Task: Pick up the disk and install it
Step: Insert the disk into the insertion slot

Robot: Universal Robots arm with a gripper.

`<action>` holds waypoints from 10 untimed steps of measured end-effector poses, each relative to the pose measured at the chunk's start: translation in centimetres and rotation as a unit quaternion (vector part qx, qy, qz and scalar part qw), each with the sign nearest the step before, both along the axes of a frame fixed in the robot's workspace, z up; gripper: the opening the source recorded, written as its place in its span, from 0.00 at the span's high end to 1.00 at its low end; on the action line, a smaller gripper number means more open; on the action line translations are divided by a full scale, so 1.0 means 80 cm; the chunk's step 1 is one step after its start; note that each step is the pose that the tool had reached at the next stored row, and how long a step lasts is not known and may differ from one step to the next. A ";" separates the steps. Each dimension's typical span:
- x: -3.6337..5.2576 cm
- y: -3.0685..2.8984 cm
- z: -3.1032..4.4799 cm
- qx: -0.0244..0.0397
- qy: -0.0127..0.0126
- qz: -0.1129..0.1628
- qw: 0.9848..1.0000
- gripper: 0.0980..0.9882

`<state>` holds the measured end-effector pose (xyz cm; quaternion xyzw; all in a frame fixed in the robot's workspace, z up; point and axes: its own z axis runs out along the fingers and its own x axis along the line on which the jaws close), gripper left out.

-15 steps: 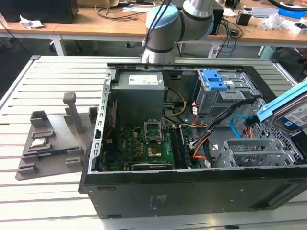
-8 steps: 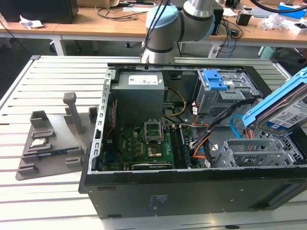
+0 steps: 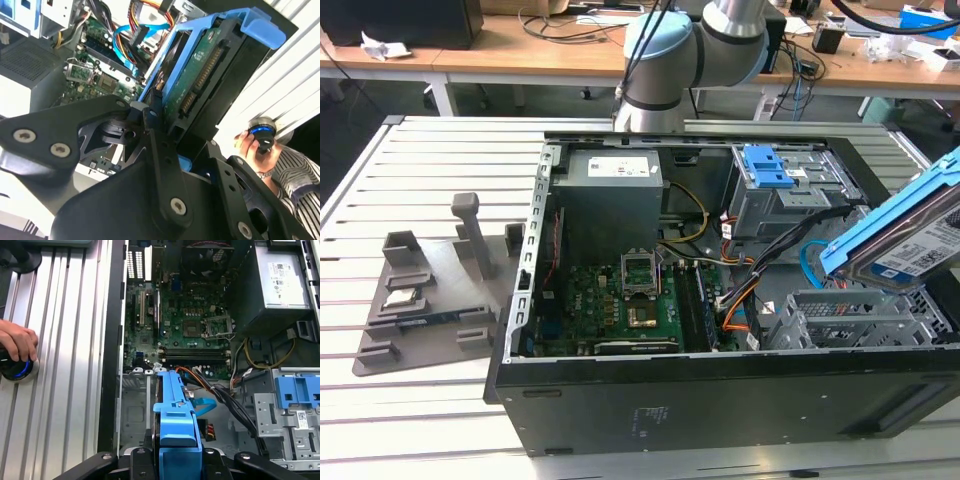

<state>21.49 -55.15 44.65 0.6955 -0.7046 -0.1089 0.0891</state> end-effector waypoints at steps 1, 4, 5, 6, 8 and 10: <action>-0.002 -0.0013 0.0000 0.000 0.000 0.000 1.000 0.70; -0.022 -0.0025 -0.0001 0.000 0.000 0.000 1.000 0.70; -0.027 -0.0025 -0.0002 0.000 0.000 0.000 1.000 0.70; -0.032 -0.0025 -0.0003 0.000 0.000 0.000 1.000 0.70; -0.044 -0.0025 -0.0005 0.000 -0.001 0.000 1.000 0.70; -0.055 -0.0025 -0.0006 0.000 -0.001 0.000 1.000 0.70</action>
